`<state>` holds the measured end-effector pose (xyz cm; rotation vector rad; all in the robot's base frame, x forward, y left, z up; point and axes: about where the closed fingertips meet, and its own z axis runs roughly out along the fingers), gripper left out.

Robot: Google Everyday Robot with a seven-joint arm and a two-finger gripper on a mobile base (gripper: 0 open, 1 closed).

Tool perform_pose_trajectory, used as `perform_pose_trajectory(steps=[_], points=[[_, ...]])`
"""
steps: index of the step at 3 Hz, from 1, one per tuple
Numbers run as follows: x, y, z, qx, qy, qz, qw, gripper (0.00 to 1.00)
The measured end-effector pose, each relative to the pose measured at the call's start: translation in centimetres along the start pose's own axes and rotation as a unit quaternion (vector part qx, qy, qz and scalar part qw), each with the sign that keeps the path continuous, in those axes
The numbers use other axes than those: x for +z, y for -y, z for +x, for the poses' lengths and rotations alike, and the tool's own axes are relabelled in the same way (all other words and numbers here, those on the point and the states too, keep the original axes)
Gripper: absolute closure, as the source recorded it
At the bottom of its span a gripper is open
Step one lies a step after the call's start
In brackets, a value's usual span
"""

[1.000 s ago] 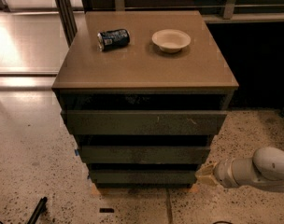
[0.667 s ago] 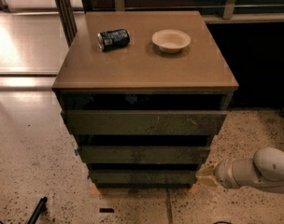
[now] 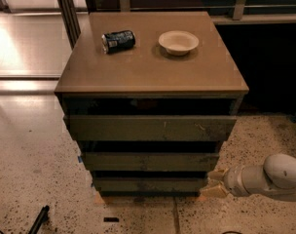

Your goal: Close middle drawer

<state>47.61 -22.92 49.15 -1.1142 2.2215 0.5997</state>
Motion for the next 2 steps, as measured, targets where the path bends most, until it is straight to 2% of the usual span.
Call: perform_pose_trajectory(steps=[1,2], points=[[0.00,0.00,0.00,0.000,0.000,0.000,1.0000,0.00],[0.01,0.00,0.00,0.000,0.000,0.000,1.0000,0.00]])
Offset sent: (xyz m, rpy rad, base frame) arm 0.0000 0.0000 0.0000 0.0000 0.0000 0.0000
